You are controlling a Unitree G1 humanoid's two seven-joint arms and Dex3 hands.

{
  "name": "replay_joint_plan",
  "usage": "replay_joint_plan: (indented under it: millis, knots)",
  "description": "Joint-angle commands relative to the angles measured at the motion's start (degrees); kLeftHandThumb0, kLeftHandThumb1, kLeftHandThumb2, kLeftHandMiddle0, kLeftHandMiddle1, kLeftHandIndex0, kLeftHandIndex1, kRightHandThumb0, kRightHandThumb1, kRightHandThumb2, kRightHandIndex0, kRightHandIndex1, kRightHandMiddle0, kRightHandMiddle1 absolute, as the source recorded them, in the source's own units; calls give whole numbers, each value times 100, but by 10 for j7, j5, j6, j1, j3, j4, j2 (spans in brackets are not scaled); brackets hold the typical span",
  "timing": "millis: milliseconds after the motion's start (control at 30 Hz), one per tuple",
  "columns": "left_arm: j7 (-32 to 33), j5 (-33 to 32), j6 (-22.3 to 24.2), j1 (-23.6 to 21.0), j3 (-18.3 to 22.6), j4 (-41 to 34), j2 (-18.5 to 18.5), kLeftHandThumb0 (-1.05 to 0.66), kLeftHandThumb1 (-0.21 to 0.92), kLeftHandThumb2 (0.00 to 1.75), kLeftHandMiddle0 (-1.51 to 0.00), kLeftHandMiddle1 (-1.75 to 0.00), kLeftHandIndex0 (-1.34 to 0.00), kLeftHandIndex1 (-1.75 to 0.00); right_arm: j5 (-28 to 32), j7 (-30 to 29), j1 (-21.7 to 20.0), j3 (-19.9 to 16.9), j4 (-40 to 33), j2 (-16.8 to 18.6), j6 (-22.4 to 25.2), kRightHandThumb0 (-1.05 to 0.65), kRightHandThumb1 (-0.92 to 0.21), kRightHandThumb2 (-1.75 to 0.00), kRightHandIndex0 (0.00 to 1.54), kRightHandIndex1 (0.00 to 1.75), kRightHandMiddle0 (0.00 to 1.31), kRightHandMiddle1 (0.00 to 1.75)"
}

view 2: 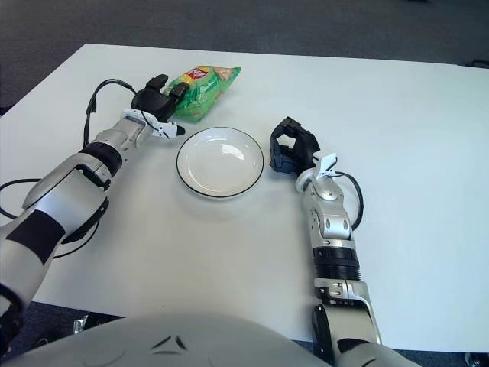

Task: Put the snack into the plate.

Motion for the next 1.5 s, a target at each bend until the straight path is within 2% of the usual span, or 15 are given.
replay_joint_plan:
  millis: [0, 67, 200, 267, 600, 800, 1000, 1133, 1467]
  knots:
    - [15, 7, 9, 18, -6, 9, -1, -76, 90, 37, -13, -101, 0, -80, 2, 6, 41, 5, 14, 6, 16, -46, -40, -122, 129, 175, 55, 175]
    - [29, 7, 12, 20, -6, 9, -1, -73, 89, 42, -14, -119, 0, -88, 2, 7, 41, 5, 14, 6, 17, -46, -40, -122, 129, 175, 55, 175]
    - [56, 5, 15, 24, -4, 9, -2, -68, 88, 52, -19, -144, 0, -102, 3, 14, 42, 4, 16, 4, 15, -46, -40, -122, 128, 175, 55, 175]
    - [69, 3, 16, 26, -2, 8, -3, -66, 88, 55, -21, -151, 0, -109, 3, 16, 42, 5, 16, 3, 15, -46, -41, -121, 128, 175, 55, 175]
    - [110, 4, 4, 34, -4, 6, 3, -61, 89, 68, -29, -158, 0, -145, -12, 17, 43, 11, 16, -4, 7, -45, -42, -119, 127, 175, 53, 175]
    - [135, 8, -19, 39, -11, 2, 18, -58, 84, 75, -31, -160, -2, -156, -20, 15, 42, 15, 14, -9, 8, -45, -42, -119, 127, 175, 53, 175]
    - [178, 13, -72, 57, -16, -16, 60, -54, 75, 83, -31, -166, -4, -160, -23, 13, 45, 17, 4, -10, 19, -45, -42, -119, 127, 175, 53, 175]
    - [201, 18, -126, 72, -19, -38, 103, -51, 68, 89, -29, -166, -6, -158, -28, 8, 47, 20, -7, -12, 32, -45, -42, -119, 126, 175, 54, 175]
    - [234, 41, -216, 108, -26, -121, 206, -51, 63, 93, -23, -152, -5, -155, -35, 2, 44, 23, -16, -16, 52, -45, -41, -120, 125, 175, 54, 175]
